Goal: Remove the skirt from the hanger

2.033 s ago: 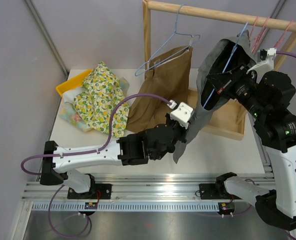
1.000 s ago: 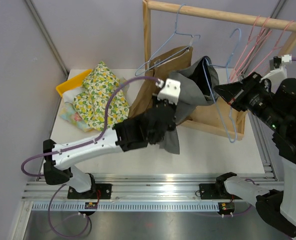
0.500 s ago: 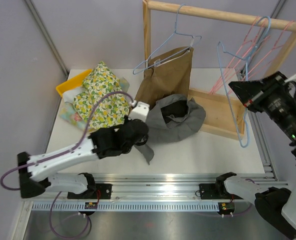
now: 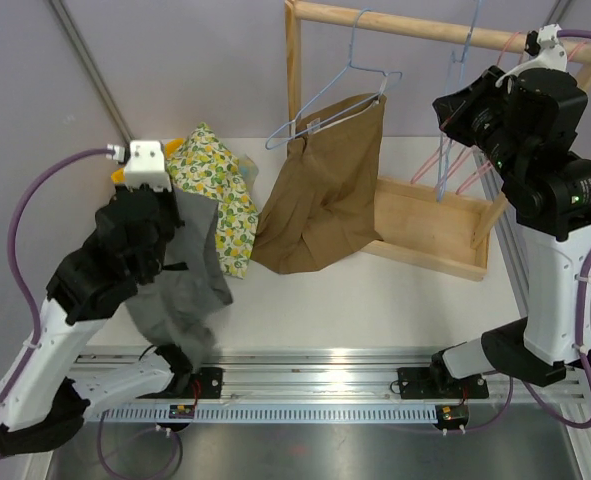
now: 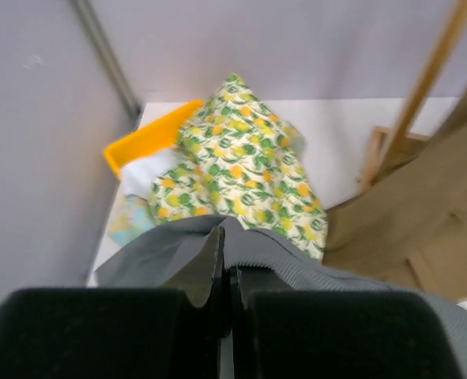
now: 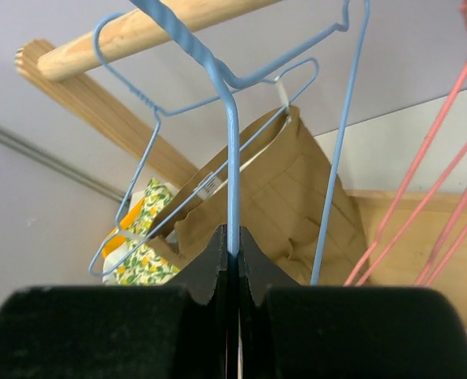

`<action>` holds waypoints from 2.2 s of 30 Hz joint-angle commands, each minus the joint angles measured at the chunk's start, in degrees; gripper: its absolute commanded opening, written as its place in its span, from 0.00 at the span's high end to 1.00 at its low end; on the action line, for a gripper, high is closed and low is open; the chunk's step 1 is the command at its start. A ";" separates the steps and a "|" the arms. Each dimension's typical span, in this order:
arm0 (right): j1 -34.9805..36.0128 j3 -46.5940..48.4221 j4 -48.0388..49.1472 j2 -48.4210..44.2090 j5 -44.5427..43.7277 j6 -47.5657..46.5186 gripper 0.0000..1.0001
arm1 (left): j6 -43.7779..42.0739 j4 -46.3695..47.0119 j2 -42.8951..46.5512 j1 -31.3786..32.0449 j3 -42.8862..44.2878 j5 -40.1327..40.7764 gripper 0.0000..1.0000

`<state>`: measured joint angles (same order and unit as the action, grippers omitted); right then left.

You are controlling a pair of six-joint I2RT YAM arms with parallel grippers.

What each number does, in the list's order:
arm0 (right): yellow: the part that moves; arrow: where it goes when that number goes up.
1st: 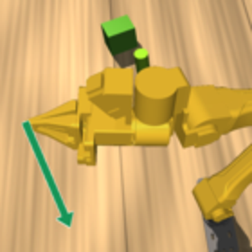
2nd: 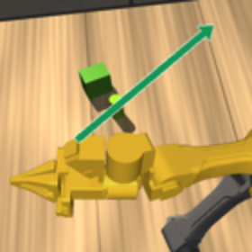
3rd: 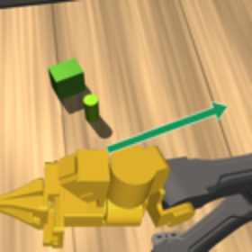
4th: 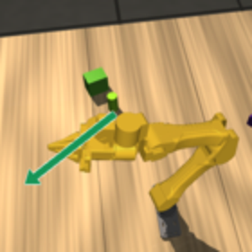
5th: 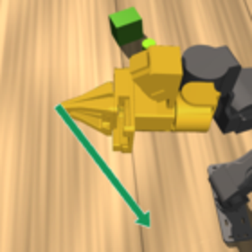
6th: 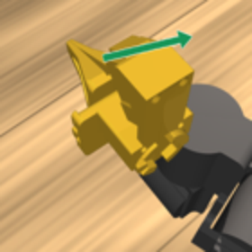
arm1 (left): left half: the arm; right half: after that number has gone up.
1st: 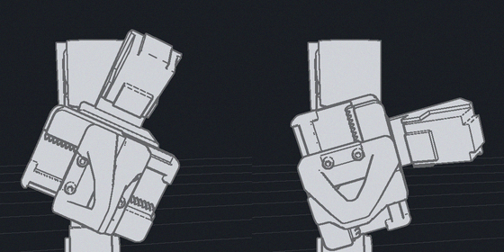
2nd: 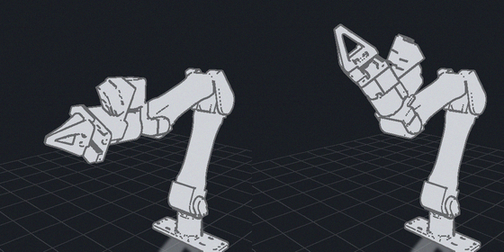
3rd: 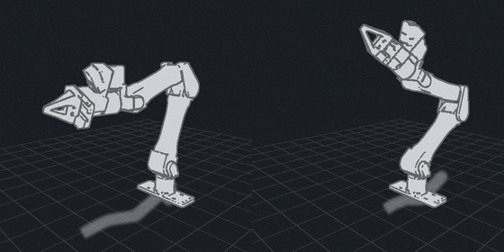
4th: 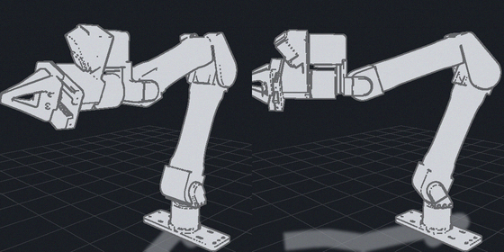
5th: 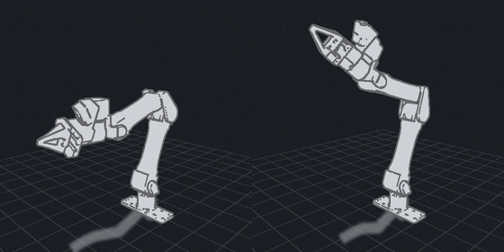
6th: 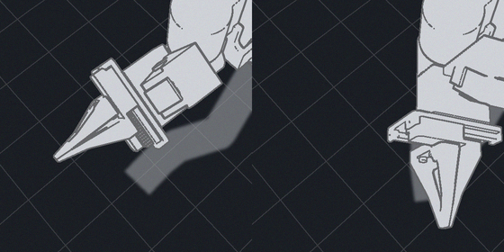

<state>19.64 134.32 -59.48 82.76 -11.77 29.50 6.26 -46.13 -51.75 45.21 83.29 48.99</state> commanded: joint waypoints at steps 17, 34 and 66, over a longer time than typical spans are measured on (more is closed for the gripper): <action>-15.86 -21.38 13.34 -2.95 18.54 3.99 1.00 | 5.14 19.40 -37.02 -39.84 33.37 -23.50 0.99; -15.86 -16.99 11.05 -10.51 19.14 4.86 0.01 | 18.53 6.40 -26.33 -51.01 9.63 -35.35 0.01; 6.11 -5.91 21.51 14.18 21.88 6.45 0.02 | 21.08 28.82 -37.43 -32.13 20.12 -52.62 0.01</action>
<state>24.93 128.42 -43.00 96.57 12.47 36.23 30.63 -16.82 -84.51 7.88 95.44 -7.11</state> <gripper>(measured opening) 0.981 0.987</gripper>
